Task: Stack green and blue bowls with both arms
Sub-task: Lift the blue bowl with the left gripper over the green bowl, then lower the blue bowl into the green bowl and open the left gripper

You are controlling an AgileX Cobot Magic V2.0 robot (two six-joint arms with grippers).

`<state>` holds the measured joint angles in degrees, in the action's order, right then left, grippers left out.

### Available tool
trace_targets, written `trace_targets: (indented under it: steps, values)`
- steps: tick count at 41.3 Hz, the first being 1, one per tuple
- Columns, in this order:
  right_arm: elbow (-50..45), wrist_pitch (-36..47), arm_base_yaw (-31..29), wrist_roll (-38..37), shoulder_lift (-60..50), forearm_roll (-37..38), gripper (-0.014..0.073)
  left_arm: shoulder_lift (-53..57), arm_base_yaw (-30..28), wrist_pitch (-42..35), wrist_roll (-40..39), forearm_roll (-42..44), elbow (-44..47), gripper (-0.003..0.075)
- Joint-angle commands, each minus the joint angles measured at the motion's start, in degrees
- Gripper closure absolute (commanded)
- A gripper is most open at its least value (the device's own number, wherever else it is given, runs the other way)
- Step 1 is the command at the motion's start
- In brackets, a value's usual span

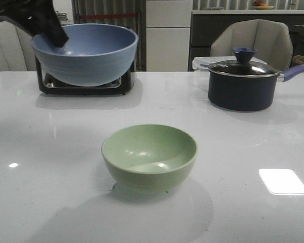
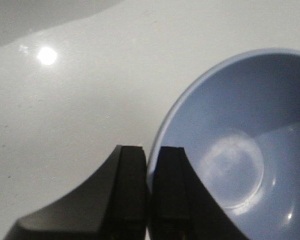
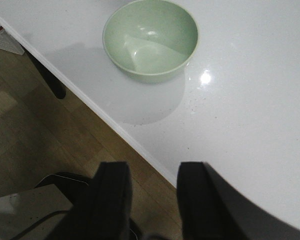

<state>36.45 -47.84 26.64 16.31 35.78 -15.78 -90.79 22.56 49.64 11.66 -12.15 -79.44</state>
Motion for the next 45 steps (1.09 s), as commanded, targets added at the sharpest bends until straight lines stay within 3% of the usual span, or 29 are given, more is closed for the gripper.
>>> trace_targets:
  steps: [1, 12, 31, 45]
  values:
    - [1.50, 3.28, 0.00, 0.63, -0.10, -0.56, 0.0236, 2.77, 3.65, -2.05, 0.10, -1.72, -1.65, 0.0627]
    - [1.50, 3.23, 0.00, 0.63, -0.10, -0.56, 0.0236, 2.66, 10.42, -10.93, 0.10, -1.72, 3.24, 0.0627]
    - [1.50, 3.23, 0.00, 0.63, -0.10, -0.56, 0.0236, 1.60, 10.43, -14.43, -0.01, -2.91, 5.57, 0.0627]
    - [1.50, 3.23, 0.00, 0.63, -0.10, -0.56, 0.0236, -7.24, 10.43, -17.11, -0.01, -3.35, 5.57, 0.0627]
